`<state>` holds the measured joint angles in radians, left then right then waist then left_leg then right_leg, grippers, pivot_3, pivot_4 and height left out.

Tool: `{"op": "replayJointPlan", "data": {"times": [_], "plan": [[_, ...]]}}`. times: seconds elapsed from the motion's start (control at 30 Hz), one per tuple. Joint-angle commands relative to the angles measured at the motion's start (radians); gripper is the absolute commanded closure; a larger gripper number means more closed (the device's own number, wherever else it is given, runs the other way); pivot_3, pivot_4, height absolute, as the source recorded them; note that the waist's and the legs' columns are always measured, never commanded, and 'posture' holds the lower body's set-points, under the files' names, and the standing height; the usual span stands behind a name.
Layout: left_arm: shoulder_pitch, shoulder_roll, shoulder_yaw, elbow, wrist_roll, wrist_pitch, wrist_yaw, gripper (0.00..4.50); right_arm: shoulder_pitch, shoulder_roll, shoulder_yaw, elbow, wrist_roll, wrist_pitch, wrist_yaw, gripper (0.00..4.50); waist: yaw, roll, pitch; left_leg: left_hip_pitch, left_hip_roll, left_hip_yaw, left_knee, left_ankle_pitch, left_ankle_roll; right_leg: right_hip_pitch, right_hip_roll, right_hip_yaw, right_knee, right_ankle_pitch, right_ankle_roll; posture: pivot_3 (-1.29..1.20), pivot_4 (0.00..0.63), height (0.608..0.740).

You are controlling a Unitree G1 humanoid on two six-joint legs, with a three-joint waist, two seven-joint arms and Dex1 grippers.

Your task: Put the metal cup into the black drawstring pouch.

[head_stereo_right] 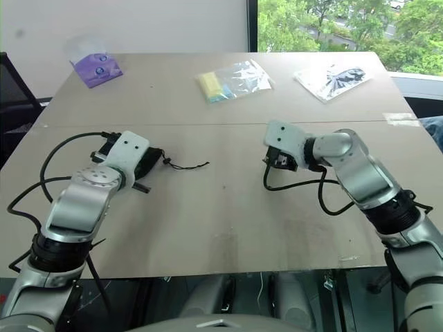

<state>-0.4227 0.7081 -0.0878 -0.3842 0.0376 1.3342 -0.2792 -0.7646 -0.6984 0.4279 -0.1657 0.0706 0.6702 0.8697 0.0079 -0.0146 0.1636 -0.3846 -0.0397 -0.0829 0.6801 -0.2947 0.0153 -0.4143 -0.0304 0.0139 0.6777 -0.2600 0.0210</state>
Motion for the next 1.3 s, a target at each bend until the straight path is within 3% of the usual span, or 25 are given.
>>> {"op": "replayJointPlan", "data": {"times": [0.03,0.17,0.37,0.5,0.67,0.9,1.3], "plan": [[-0.009,0.01,0.003,-0.055,0.016,-0.017,0.015,4.5,-0.043,0.003,0.002,0.043,-0.042,-0.033,0.026,2.72,0.0,0.0,0.0,0.0,0.0,0.0,0.0,0.0,0.0,0.0,0.0,0.0,0.0,0.0,0.0,0.0,0.15,0.74],[-0.013,0.006,0.006,-0.07,0.013,-0.003,0.016,4.5,-0.054,-0.006,0.011,0.087,-0.076,-0.057,0.057,4.47,0.0,0.0,0.0,-0.001,0.0,0.0,0.0,0.0,0.0,0.0,0.0,0.0,0.0,0.0,0.0,0.0,0.15,0.74],[-0.029,-0.015,0.035,-0.073,-0.016,0.018,-0.004,4.5,-0.037,-0.022,-0.007,0.092,-0.105,-0.095,0.089,4.47,0.0,0.0,0.0,0.0,0.0,0.0,0.0,0.0,0.0,0.0,0.0,0.0,0.0,0.0,0.0,0.0,0.15,0.74],[-0.091,-0.075,0.119,-0.071,-0.102,0.11,-0.064,4.5,0.016,0.002,-0.14,-0.002,0.011,-0.039,0.09,4.47,0.006,0.0,0.0,-0.002,0.0,-0.001,0.001,0.0,0.0,-0.001,0.0,-0.002,0.0,0.0,0.0,0.0,0.15,0.74],[-0.181,-0.114,0.155,-0.03,-0.188,0.21,-0.114,4.5,0.137,0.117,-0.284,-0.168,0.222,0.027,0.064,4.47,-0.003,0.0,0.0,-0.005,0.0,-0.003,0.002,0.0,0.0,-0.003,0.0,-0.003,0.0,0.0,0.0,0.0,0.15,0.74],[-0.251,-0.173,0.214,0.084,-0.275,0.28,-0.144,4.5,0.264,0.398,-0.377,-0.287,0.45,0.122,-0.104,4.47,-0.021,0.0,0.0,-0.004,-0.001,-0.002,0.002,0.0,0.0,-0.003,0.0,-0.002,0.002,0.0,0.0,0.0,0.15,0.74],[-0.334,-0.216,0.311,0.276,-0.405,0.28,-0.137,4.5,0.311,0.635,-0.294,-0.074,0.464,-0.044,-0.157,4.47,-0.024,0.0,0.0,-0.002,-0.001,-0.002,0.002,0.0,-0.001,-0.003,0.0,-0.001,0.003,0.0,0.0,0.0,0.15,0.74]]}}
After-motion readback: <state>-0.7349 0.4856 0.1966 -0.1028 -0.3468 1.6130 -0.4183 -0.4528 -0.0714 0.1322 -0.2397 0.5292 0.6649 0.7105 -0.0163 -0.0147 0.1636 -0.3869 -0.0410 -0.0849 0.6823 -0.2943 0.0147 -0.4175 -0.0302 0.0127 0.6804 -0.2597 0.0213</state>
